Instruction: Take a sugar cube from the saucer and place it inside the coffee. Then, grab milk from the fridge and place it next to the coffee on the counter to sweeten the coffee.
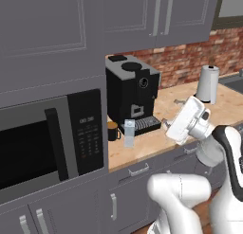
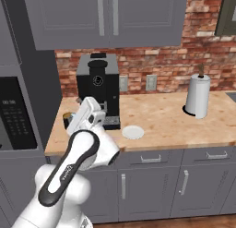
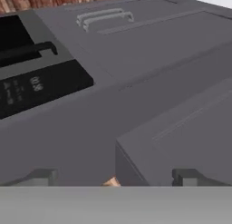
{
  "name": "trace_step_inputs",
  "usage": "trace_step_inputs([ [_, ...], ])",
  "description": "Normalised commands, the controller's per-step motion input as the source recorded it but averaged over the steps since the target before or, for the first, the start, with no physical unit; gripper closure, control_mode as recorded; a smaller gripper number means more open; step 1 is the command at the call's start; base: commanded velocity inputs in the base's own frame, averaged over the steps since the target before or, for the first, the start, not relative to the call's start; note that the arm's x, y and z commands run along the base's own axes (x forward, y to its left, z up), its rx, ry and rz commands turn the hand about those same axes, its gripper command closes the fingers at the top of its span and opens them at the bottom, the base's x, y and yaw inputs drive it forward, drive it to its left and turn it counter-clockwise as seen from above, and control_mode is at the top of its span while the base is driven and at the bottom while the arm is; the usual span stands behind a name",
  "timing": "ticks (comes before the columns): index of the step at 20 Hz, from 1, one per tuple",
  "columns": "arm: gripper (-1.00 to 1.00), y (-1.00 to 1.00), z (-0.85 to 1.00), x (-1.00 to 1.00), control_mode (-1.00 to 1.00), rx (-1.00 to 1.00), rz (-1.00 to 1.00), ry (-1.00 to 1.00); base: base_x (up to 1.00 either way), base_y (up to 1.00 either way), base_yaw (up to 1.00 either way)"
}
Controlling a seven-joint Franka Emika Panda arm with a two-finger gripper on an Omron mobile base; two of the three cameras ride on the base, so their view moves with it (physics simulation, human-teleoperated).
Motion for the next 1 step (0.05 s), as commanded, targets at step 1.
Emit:
trace_step_inputs([
  [1, -1.0, 0.0, 0.0, 0.0, -1.0, 0.0, 0.0, 0.0, 0.0, 0.0, 0.0],
])
